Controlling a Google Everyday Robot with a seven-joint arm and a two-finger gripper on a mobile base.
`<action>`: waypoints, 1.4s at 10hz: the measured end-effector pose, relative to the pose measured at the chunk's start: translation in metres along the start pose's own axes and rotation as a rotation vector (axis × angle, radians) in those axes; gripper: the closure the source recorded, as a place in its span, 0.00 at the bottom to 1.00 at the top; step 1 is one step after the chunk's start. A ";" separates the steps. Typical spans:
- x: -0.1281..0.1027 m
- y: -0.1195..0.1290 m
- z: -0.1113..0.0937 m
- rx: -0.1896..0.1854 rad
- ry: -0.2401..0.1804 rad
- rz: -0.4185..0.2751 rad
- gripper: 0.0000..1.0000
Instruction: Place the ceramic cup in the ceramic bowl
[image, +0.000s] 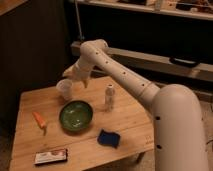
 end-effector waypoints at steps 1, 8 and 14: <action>0.003 0.007 0.009 -0.014 0.007 0.008 0.20; 0.013 0.003 0.034 -0.046 0.015 0.032 0.20; 0.013 -0.003 0.059 -0.071 -0.027 0.018 0.20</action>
